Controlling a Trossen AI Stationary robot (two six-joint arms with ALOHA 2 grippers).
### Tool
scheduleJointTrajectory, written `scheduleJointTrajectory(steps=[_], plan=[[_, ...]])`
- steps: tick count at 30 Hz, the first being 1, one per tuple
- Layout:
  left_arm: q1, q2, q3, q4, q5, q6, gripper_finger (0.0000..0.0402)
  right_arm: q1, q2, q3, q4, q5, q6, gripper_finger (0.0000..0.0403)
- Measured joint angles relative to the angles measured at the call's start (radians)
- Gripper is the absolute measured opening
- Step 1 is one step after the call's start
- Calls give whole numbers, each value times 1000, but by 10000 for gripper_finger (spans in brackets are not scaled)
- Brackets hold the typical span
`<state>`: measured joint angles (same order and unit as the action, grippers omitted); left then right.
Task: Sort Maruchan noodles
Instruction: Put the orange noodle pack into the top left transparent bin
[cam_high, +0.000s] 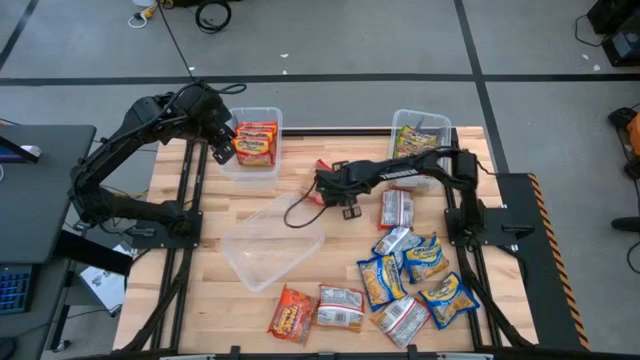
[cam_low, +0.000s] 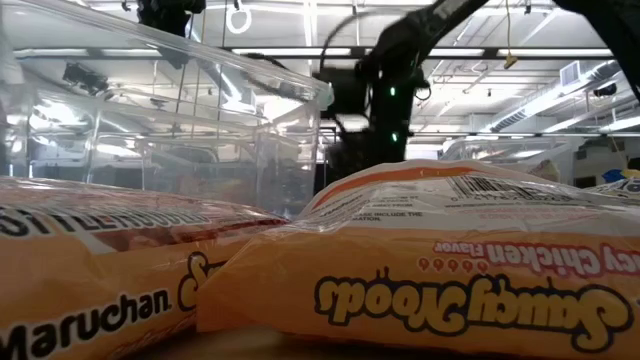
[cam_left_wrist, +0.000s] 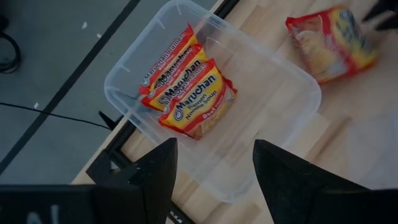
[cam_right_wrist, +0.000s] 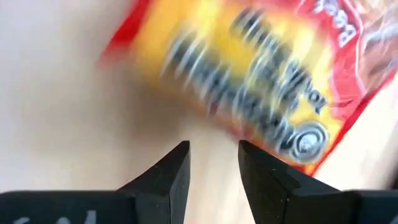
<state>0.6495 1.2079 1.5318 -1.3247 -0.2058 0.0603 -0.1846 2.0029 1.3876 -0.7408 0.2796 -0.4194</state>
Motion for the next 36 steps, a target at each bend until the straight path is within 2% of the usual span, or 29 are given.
scheduleJointTrajectory(steps=[5,10,13,16,19,23,27,30,33,36], plan=[[5,0,0,4,-7,27,215,22,-77,0,112,-37,1,141],[-3,0,0,-4,9,108,215,-29,-82,1,48,1,16,141],[-12,0,0,-7,57,127,215,-61,-73,0,34,-98,61,141],[-22,0,0,-14,80,127,215,-43,-73,0,107,-181,75,141],[-25,0,0,-14,79,129,215,-12,-73,-3,201,-149,32,143],[-26,0,0,-15,80,130,215,18,-75,-49,337,-87,-125,154],[-26,0,0,-15,80,130,215,33,-75,-96,399,-140,-280,180],[-26,0,0,-15,80,128,215,38,-74,-150,459,-133,-300,207],[-26,0,0,-15,80,127,215,37,-75,-210,581,-54,-306,231],[-26,0,0,-15,80,127,215,33,-74,-267,681,-7,-307,236]])
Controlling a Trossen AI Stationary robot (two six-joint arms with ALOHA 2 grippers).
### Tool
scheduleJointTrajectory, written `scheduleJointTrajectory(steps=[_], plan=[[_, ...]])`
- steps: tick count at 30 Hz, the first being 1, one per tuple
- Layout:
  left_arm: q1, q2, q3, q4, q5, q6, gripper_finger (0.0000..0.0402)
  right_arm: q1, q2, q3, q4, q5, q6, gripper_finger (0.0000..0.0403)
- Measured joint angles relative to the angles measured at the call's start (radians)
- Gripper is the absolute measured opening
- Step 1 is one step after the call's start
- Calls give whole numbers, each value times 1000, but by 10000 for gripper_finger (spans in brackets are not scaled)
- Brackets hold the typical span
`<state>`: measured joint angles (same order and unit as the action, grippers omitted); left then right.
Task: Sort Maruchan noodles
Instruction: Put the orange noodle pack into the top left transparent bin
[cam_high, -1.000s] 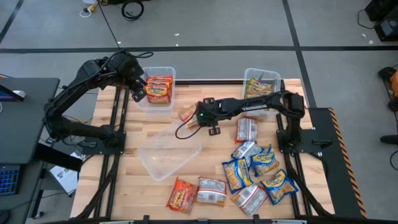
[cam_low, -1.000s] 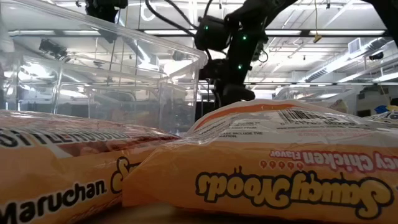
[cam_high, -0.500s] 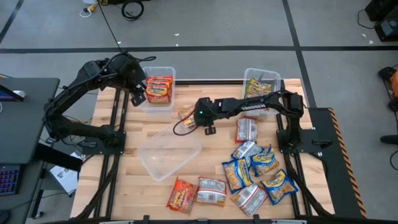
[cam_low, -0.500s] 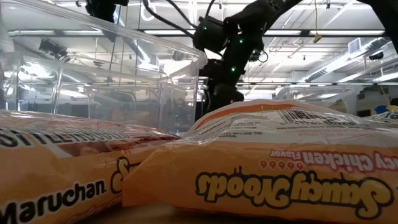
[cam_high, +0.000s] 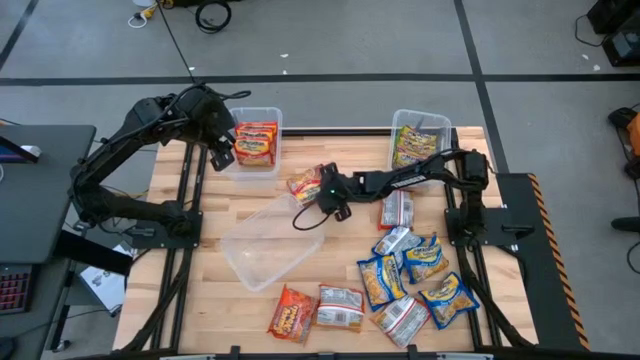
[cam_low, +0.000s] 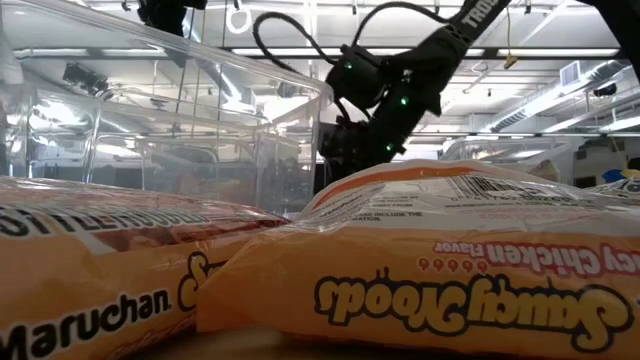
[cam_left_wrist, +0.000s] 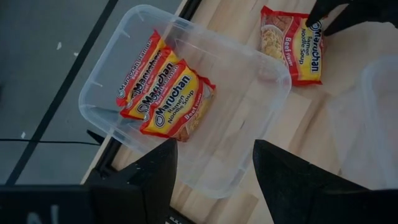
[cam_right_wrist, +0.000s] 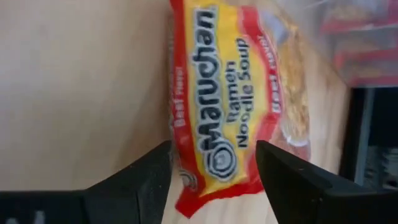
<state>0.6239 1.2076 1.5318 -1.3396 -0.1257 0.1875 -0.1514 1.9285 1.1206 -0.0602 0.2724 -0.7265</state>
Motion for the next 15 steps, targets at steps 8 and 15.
scheduleJointTrajectory(steps=[8,15], plan=[[0,-3,0,1,1,-20,215,-23,-2,-81,81,-63,21,175],[-61,-29,0,65,73,-71,215,-43,-3,-88,123,-62,166,74]])
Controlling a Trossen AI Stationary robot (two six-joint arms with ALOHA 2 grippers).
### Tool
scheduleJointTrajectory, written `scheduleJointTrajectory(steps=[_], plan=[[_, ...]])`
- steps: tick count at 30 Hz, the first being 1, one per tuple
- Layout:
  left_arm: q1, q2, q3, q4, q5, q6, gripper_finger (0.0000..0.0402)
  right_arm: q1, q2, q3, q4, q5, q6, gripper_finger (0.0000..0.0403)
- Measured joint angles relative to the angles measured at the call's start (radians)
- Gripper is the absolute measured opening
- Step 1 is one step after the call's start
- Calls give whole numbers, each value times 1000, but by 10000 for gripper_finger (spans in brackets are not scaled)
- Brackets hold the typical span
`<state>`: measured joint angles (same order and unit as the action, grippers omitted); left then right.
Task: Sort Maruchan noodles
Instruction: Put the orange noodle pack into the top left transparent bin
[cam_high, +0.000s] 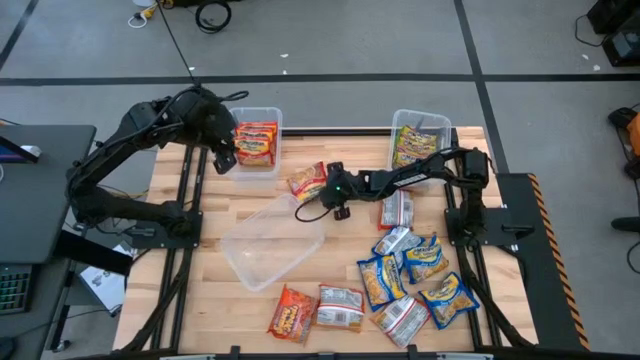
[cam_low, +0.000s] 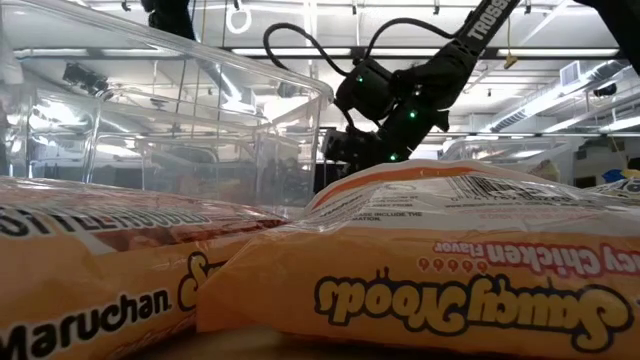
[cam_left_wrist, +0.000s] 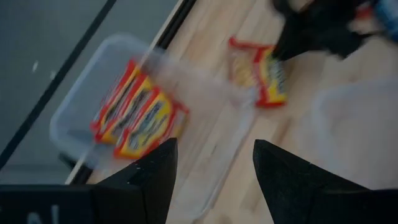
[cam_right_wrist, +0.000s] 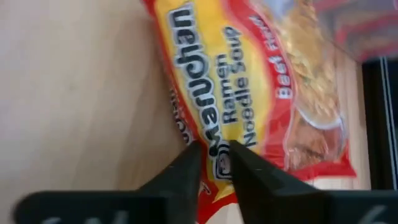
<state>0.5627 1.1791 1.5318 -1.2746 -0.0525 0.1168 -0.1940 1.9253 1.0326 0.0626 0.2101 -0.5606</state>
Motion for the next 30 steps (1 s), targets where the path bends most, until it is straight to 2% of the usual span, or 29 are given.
scheduleJointTrajectory(steps=[4,8,11,15,20,23,27,30], plan=[[-87,-14,1,78,6,-9,215,-4,2,21,-33,22,166,10],[-168,-16,1,169,-2,-7,215,-4,-21,69,-142,21,396,6],[-206,-16,1,226,-29,-15,215,-2,-87,96,-164,14,518,5],[-222,-14,1,287,-46,-167,215,-5,-214,102,-179,78,643,4],[-247,-16,1,366,-47,-474,215,-5,-379,106,-73,249,560,2],[-265,-19,-36,482,-47,-632,215,-5,-435,106,17,326,474,2],[-294,-16,-183,774,-47,-852,215,-8,-470,107,65,384,430,2],[-315,-2,-337,1093,-47,-1029,215,-8,-472,107,62,415,442,2]])
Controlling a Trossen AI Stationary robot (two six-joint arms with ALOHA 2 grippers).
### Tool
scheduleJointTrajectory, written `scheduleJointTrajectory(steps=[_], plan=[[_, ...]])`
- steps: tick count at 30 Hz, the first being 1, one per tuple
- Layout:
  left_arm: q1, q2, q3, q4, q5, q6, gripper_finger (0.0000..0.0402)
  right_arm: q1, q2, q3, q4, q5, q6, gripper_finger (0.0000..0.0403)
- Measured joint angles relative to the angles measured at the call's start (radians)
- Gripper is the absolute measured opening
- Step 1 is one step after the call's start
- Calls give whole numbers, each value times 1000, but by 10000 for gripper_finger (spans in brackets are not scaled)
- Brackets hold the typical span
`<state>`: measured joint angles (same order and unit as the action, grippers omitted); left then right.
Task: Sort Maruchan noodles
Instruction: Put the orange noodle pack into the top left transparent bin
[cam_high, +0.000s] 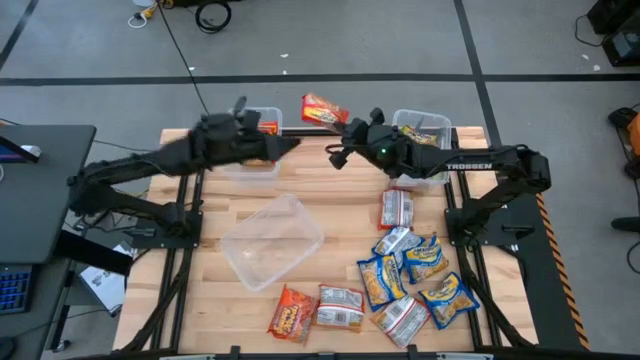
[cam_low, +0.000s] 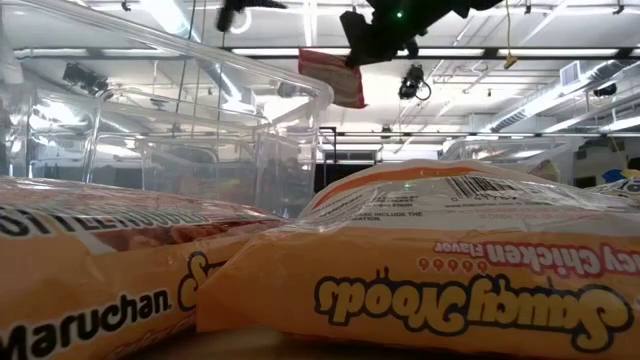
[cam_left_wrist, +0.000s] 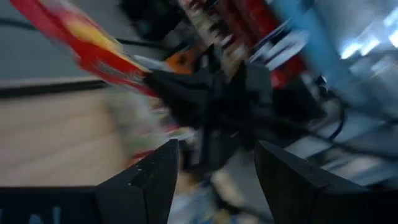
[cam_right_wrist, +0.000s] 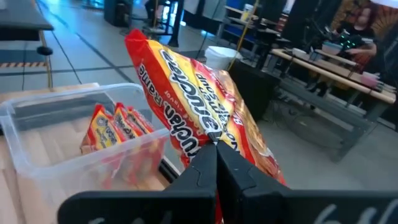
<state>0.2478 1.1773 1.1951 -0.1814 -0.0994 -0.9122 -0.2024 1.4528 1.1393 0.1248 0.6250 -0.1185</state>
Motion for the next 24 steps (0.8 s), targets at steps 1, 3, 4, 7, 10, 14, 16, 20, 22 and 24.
scheduleJointTrajectory(steps=[1,3,4,7,10,14,16,20,22,24], plan=[[-4,12,-52,98,0,-52,215,0,0,0,0,9,9,2],[-7,49,-145,277,-2,-128,215,2,0,0,8,12,28,1],[-7,68,-182,356,-6,-161,215,2,0,0,11,12,40,1],[-16,126,-251,546,-62,-221,215,2,0,0,15,13,70,1],[-36,185,-264,622,-178,-226,215,2,0,0,29,13,73,1],[-45,252,-264,730,-298,-229,215,10,0,0,38,7,53,1],[-39,285,-264,783,-328,-232,215,19,0,0,38,6,17,1],[-21,327,-258,849,-331,-272,216,32,0,0,23,32,-23,0],[-16,336,-259,857,-332,-281,216,30,0,0,4,37,-24,0],[-14,342,-259,857,-331,-281,216,22,0,0,-10,34,-18,0]])
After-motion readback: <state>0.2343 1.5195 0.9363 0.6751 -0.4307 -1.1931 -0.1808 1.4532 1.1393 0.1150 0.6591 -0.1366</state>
